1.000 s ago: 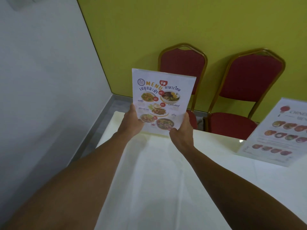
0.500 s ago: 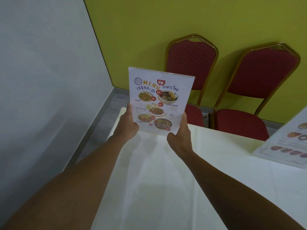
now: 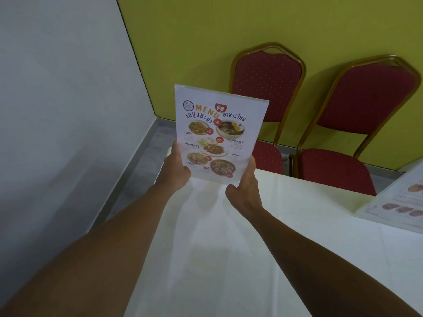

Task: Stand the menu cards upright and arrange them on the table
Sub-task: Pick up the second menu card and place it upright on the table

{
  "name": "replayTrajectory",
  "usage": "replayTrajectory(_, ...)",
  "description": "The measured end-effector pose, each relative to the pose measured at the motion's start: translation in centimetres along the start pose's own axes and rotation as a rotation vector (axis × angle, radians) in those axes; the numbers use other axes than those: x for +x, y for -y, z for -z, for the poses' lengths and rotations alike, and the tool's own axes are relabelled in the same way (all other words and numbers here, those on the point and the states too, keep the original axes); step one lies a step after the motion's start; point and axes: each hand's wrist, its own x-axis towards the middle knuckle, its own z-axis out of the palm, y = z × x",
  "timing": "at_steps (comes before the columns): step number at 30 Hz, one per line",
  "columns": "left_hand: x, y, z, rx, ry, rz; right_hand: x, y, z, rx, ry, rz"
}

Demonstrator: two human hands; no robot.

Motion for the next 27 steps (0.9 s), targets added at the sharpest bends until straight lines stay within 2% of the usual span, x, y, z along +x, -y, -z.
replayTrajectory(18,-0.5,0.8,-0.6,-0.065,0.048,0.024,0.4,-0.8,1.3,-0.041,0.130,0.027)
replayTrajectory(27,-1.6,0.7,-0.6,-0.026,0.058,0.028,0.2,-1.6,2.5,-0.246,0.216,-0.196)
